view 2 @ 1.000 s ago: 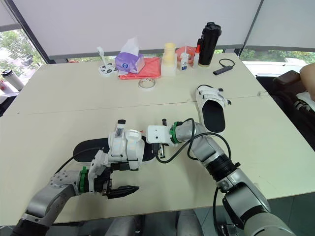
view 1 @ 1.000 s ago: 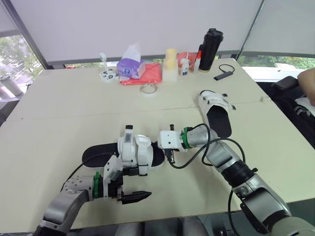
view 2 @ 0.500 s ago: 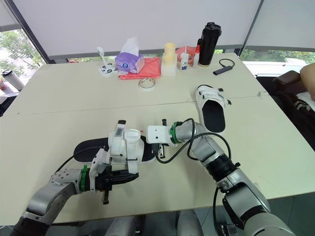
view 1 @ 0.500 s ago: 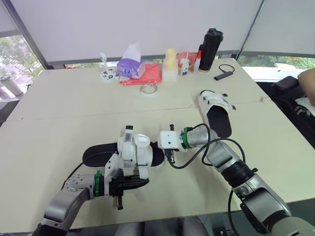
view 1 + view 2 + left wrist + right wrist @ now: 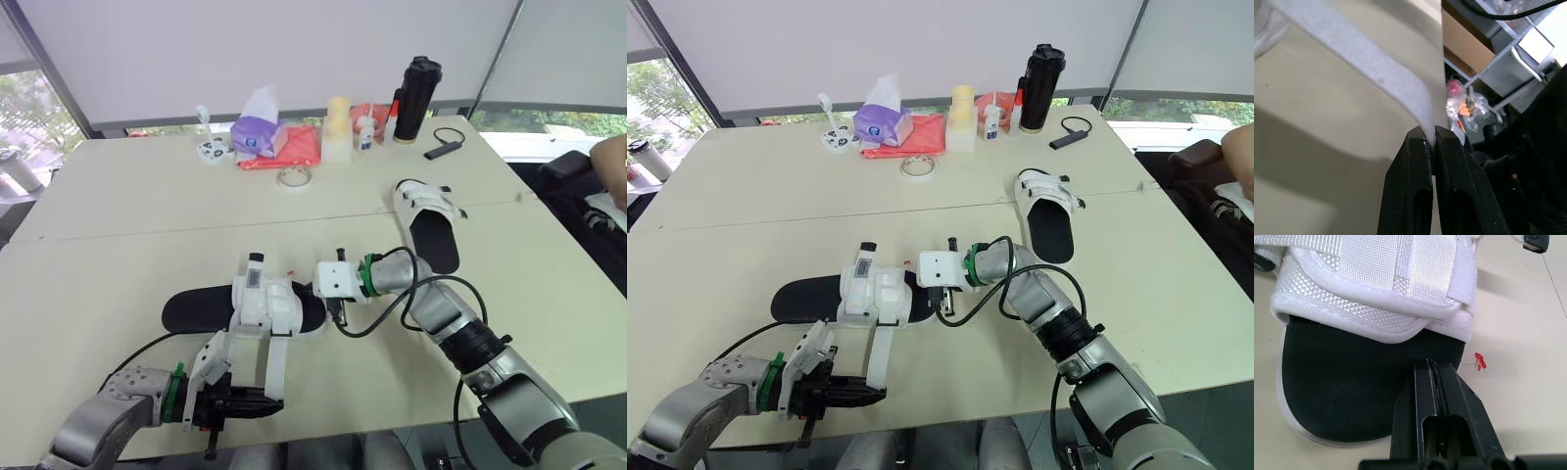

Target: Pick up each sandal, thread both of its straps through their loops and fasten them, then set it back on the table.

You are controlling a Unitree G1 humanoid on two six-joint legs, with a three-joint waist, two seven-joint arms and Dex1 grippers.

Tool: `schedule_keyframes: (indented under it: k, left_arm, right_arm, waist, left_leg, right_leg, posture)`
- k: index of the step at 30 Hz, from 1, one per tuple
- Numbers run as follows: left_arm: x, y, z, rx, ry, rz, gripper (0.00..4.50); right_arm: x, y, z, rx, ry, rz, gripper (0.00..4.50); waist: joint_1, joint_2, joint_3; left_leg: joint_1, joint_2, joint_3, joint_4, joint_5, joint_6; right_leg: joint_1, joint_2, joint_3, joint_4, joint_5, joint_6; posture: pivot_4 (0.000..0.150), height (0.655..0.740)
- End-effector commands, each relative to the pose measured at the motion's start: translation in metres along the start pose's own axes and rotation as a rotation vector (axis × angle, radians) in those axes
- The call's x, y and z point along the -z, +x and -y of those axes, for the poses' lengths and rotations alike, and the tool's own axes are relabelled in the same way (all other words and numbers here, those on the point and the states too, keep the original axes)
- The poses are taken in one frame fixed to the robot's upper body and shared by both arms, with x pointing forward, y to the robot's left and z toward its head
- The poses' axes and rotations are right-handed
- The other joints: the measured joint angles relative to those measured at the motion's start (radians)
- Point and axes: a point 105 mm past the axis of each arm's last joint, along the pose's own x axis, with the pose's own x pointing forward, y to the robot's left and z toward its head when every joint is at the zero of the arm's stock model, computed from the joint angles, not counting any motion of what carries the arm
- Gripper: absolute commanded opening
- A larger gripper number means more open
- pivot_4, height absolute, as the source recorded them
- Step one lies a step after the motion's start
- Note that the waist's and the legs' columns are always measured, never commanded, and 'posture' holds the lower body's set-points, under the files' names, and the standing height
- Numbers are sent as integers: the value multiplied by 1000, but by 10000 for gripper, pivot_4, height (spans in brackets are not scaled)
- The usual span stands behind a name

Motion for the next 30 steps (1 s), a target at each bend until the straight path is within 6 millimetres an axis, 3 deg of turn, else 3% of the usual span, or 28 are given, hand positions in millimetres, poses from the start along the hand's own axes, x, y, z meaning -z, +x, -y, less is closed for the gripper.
schedule_keyframes:
  k: [1,9,15,30]
  left_arm:
    - [-23,3,9,32,50,75,248]
    - [-79,-5,12,7,150,191,248]
    - [-108,-9,-5,-63,179,266,248]
    - [-96,4,-48,-199,64,218,248]
  right_arm:
    - [11,5,-12,-42,28,-39,0]
    - [12,3,-9,-40,25,-42,0]
    - [10,6,-8,-41,20,-37,0]
    - [12,4,-9,-31,28,-40,0]
  waist:
    - [0,0,0]
    - [1,0,0]
    - [1,0,0]
    - [2,-1,0]
  left_leg:
    - [0,0,0,0,0,0]
    - [0,-1,0,1,0,0]
    - [0,-1,0,1,0,0]
    - [1,-1,-1,3,0,0]
  right_leg:
    - [0,0,0,0,0,0]
    - [0,0,0,2,0,0]
    - [0,1,0,3,0,1]
    - [0,2,0,6,0,1]
  posture:
    - [1500,7400]
    - [1500,7400]
    - [1500,7400]
    - [1500,7400]
